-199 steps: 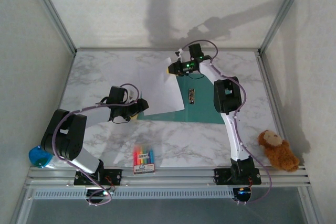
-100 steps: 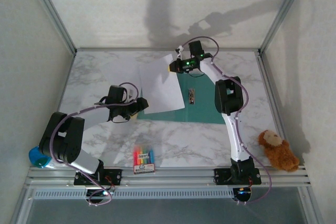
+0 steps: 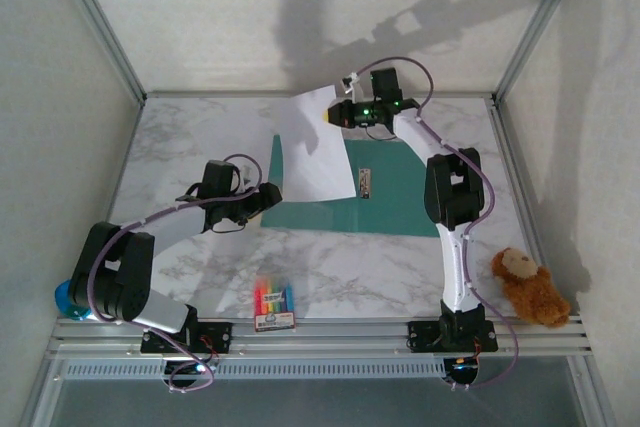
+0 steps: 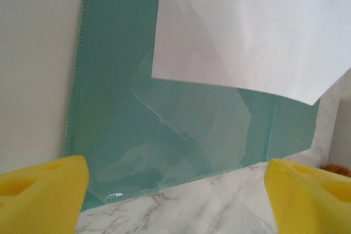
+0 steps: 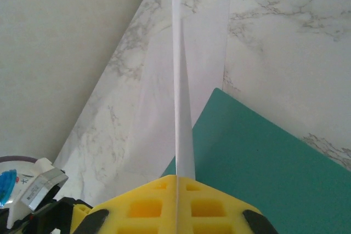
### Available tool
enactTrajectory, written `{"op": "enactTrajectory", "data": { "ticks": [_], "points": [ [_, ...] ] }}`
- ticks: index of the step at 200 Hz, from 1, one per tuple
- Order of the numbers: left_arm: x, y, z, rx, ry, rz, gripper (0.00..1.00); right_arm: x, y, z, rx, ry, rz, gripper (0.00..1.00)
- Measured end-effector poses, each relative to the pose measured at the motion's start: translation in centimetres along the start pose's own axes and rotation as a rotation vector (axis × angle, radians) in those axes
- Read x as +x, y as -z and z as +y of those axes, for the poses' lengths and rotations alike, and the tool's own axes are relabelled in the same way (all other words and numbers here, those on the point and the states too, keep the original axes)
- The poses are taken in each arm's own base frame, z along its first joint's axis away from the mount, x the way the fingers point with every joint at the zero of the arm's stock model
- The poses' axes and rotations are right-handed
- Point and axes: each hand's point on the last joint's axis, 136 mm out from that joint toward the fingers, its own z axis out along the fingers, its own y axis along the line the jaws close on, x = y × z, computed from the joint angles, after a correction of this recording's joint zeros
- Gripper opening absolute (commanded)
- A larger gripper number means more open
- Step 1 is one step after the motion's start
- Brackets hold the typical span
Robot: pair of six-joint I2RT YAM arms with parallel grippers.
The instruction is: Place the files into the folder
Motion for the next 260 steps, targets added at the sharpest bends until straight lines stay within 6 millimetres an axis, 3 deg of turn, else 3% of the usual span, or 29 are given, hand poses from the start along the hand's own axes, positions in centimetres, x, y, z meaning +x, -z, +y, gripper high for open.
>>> {"op": "enactTrajectory", "data": {
  "ticks": [24, 82, 111, 156, 228, 260],
  "points": [
    [0.0, -0.1, 0.1, -0.001, 0.001, 0.003, 0.84, 0.9, -0.2, -0.6, 0.001, -0.014, 0.016, 0.00],
    [0.2, -0.5, 0.4, -0.003, 0.009, 0.010, 0.84, 0.8, -0.1, 0.1, -0.059, 0.025, 0.018, 0.02],
    [0.6, -0.6, 0.9, -0.009, 0.015, 0.018, 0.84, 1.1, -0.1, -0.3, -0.068, 0.030, 0.019, 0.14],
    [0.7, -0.6, 1.0, -0.009, 0.019, 0.022, 0.84, 2.4, -0.7, -3.1, -0.043, -0.002, 0.039, 0.27],
    [0.8, -0.7, 1.0, -0.008, 0.020, 0.027, 0.84, 6.2, -2.9, -6.8, -0.019, -0.114, 0.129, 0.30],
    [1.0, -0.7, 1.1, -0.011, 0.022, 0.029, 0.84, 6.5, -2.9, -6.9, -0.018, -0.124, 0.137, 0.21]
  ]
}}
